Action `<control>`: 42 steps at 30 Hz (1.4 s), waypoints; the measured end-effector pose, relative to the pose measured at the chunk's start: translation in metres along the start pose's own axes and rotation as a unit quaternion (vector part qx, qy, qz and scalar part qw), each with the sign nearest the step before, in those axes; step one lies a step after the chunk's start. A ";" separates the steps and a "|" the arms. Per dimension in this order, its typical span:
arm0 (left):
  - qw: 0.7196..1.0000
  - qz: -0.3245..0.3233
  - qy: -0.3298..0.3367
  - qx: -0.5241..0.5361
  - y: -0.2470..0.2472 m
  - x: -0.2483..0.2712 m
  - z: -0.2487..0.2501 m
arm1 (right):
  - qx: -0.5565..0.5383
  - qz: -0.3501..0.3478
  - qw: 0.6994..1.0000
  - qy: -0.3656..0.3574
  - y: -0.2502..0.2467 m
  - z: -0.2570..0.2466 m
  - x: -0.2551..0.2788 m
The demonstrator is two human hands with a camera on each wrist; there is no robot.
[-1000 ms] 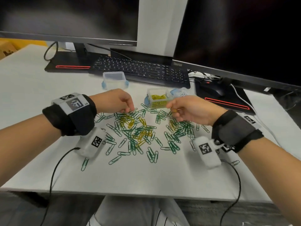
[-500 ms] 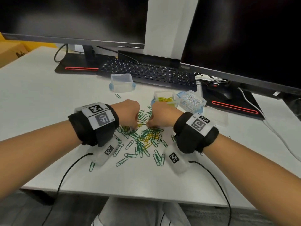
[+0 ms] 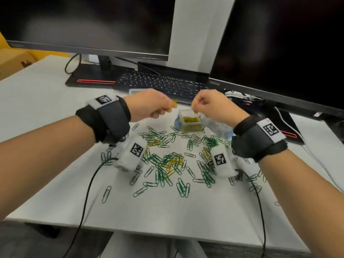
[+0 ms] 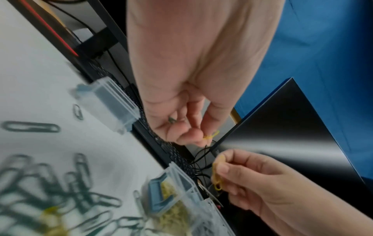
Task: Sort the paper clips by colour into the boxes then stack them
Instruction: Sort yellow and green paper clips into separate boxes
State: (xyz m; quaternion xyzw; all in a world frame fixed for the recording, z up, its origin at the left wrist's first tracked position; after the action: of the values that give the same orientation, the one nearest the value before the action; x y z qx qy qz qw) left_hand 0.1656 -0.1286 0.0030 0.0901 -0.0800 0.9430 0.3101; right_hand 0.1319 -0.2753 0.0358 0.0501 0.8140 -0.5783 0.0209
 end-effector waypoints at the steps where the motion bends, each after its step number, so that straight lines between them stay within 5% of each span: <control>1: 0.999 0.001 -0.002 0.034 0.005 -0.006 0.007 | -0.007 -0.003 1.000 0.010 -0.001 0.005 -0.005; 5: 0.984 -0.006 -0.042 0.174 0.025 -0.026 0.009 | -0.049 -0.075 0.995 0.042 0.014 0.024 -0.015; 13: 0.951 -0.032 -0.082 0.297 0.041 -0.044 -0.004 | -0.253 -0.069 0.959 0.103 0.013 0.037 -0.015; 17: 0.976 -0.053 -0.066 0.199 0.045 -0.049 -0.002 | -0.253 -0.082 0.958 0.107 0.019 0.032 -0.016; 22: 0.995 -0.064 0.028 -0.066 0.058 -0.051 0.023 | -0.298 -0.015 0.946 0.127 -0.006 0.047 -0.007; 25: 0.963 -0.101 0.064 -0.243 0.073 -0.052 0.035 | -0.223 -0.023 0.967 0.122 -0.016 0.053 0.008; 27: 0.951 -0.108 0.081 -0.278 0.076 -0.048 0.042 | -0.094 -0.118 0.984 0.090 -0.003 0.047 0.023; 30: 0.949 -0.133 0.093 -0.271 0.087 -0.030 0.046 | 0.047 -0.269 0.961 0.050 0.037 0.043 0.058; 34: 0.878 -0.254 0.024 -0.404 0.111 0.001 0.005 | 0.107 -0.223 0.969 0.022 0.056 0.036 0.069; 37: 0.802 -0.195 0.064 -0.561 0.104 0.009 0.000 | 0.156 -0.196 0.968 -0.011 0.059 0.029 0.070; 42: 0.843 -0.198 0.091 -0.492 0.108 0.018 -0.008 | 0.078 -0.204 0.975 0.035 0.050 0.048 0.079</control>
State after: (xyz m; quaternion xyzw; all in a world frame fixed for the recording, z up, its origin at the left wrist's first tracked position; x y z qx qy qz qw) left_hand 0.0855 -0.2024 -0.0112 -0.1469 -0.4857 0.7021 0.4995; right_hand 0.0574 -0.3001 -0.0345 -0.0955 0.7599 -0.6298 -0.1298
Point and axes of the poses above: each hand's wrist, its own x-axis away from the middle knuckle, its own y-axis out of the palm, z = x × y, the point moved 10 cm from there along -x, towards the middle knuckle, and after that the axes turned 13 degrees about x, right-handed, at the moved point
